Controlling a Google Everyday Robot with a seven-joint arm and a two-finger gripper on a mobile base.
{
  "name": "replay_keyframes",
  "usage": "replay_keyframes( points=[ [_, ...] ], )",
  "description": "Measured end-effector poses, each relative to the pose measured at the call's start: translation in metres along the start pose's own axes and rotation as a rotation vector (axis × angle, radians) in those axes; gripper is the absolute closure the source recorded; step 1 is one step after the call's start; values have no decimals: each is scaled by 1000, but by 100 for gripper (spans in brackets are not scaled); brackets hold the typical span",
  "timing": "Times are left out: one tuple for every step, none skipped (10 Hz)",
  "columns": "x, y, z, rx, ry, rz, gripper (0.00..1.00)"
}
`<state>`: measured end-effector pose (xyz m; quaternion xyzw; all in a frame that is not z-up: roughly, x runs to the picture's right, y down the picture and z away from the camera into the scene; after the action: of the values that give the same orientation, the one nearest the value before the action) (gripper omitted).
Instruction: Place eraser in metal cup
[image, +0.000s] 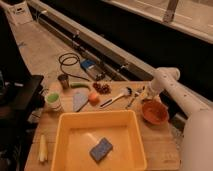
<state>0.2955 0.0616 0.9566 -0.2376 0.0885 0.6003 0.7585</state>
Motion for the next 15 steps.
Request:
replay_keyframes(
  points=[
    [1, -1, 2, 0, 3, 3, 42],
    [1, -1, 2, 1, 4, 2, 52],
    [1, 0, 3, 2, 5, 0, 64],
    [0, 0, 2, 4, 1, -3, 75],
    [-1, 0, 0, 6, -2, -5, 84],
    [-2, 0, -1, 7, -4, -7, 91],
    [-3, -1, -2, 11, -8, -7, 99],
    [-4, -2, -4, 15, -12, -7, 100],
    [-6, -4, -7, 20, -18, -7, 100],
    [-9, -5, -12, 25, -28, -8, 100],
    [-11, -6, -15, 29, -36, -10, 100],
    [-15, -6, -19, 33, -47, -12, 100],
    [-19, -7, -24, 36, -62, -15, 100],
    [-24, -7, -28, 37, -76, -21, 100],
    [-30, -5, -33, 36, -93, -31, 100]
  ],
)
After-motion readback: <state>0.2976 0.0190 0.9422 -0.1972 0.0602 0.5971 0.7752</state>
